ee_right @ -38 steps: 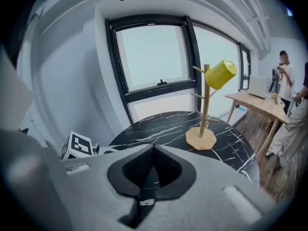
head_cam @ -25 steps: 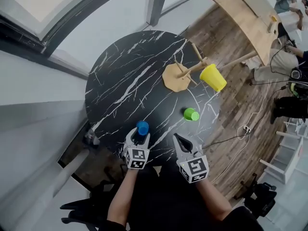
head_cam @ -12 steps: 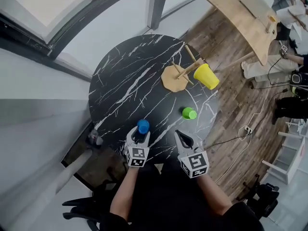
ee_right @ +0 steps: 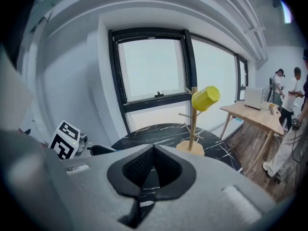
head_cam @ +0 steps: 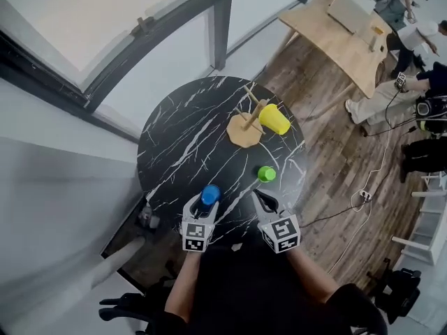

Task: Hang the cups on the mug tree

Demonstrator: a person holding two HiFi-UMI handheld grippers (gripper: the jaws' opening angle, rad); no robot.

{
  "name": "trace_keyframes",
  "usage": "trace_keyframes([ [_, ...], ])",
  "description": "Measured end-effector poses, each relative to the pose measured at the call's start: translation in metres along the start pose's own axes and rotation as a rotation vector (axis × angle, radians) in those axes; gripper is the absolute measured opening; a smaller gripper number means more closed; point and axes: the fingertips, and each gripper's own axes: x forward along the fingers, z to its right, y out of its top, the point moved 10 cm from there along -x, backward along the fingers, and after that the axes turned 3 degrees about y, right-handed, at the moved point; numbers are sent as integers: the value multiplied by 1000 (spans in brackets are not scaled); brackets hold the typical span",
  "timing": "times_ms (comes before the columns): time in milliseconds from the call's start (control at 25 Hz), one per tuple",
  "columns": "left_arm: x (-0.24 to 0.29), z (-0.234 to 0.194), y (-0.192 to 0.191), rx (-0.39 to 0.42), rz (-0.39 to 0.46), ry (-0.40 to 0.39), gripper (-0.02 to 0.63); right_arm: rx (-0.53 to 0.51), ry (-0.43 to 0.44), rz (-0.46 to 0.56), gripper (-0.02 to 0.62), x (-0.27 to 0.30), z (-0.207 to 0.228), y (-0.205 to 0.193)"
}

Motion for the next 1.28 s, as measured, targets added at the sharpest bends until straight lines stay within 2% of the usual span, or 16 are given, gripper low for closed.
trace_keyframes([
  [200, -11, 7, 43, -67, 116, -16, 232, -14, 5, 45, 2, -13, 8, 12],
  [640, -8, 28, 121, -115, 319, -26, 232, -11, -1, 92, 2, -38, 45, 23],
  [840, 8, 39, 148, -123, 369, -21, 232, -10, 14, 101, 2, -43, 65, 24],
  [1280, 43, 57, 186, -154, 418, 22, 232, -15, 67, 112, 2, -47, 111, 27],
])
